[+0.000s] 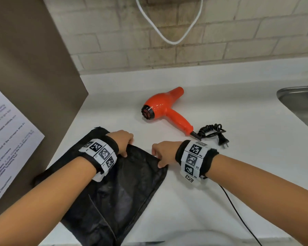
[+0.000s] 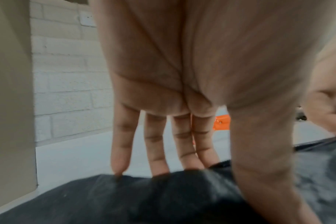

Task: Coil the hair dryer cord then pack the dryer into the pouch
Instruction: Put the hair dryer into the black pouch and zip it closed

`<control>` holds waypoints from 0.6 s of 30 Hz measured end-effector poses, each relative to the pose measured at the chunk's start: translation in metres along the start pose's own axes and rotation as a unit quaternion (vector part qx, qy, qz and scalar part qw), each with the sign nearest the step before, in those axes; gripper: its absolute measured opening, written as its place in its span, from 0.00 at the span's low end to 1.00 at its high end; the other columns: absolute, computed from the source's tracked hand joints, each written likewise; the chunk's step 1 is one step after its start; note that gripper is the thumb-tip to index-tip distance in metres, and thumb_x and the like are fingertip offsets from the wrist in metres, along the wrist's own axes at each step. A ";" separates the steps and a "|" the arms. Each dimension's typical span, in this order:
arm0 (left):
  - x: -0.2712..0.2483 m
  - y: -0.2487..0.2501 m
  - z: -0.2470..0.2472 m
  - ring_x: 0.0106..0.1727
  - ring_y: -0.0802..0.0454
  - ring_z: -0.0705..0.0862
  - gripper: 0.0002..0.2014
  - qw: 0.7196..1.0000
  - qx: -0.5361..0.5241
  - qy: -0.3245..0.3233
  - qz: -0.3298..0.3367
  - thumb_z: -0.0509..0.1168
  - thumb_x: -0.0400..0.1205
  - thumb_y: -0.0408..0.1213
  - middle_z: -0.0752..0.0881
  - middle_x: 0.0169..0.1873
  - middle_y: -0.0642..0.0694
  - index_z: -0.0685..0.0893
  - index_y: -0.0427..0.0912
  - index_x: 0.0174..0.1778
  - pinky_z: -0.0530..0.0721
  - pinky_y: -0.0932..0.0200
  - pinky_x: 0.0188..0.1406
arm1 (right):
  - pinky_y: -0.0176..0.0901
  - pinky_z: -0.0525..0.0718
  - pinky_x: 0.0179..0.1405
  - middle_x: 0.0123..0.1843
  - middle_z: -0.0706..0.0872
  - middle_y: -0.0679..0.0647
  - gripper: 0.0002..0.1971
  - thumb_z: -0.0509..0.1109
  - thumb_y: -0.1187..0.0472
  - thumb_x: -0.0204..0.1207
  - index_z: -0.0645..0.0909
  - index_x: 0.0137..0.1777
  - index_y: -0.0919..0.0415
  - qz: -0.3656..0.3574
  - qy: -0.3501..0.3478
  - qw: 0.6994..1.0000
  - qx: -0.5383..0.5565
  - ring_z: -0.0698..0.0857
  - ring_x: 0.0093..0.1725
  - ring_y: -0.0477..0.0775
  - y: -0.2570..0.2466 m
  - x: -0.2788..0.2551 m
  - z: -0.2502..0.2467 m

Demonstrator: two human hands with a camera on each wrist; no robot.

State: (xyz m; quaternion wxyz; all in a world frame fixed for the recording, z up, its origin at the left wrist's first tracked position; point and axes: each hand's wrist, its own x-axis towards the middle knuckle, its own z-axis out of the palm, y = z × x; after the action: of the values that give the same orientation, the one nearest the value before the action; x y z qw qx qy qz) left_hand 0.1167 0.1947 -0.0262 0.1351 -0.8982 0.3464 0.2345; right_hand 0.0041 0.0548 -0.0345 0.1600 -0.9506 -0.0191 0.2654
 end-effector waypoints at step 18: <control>-0.012 0.008 -0.065 0.48 0.40 0.82 0.08 0.834 -0.230 0.489 0.111 0.64 0.80 0.34 0.85 0.46 0.36 0.83 0.35 0.51 0.78 0.53 0.54 | 0.14 0.68 0.43 0.39 0.74 0.45 0.19 0.56 0.79 0.68 0.80 0.55 0.65 -0.090 0.451 0.865 0.203 0.74 0.44 0.52 0.050 -0.027 -0.063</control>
State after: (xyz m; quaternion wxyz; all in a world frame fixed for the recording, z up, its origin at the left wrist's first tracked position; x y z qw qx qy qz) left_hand 0.1248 0.1690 0.0345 -0.2896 -0.8565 0.4004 -0.1489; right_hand 0.0105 -0.0147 0.0146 0.3641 -0.9072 0.0244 -0.2092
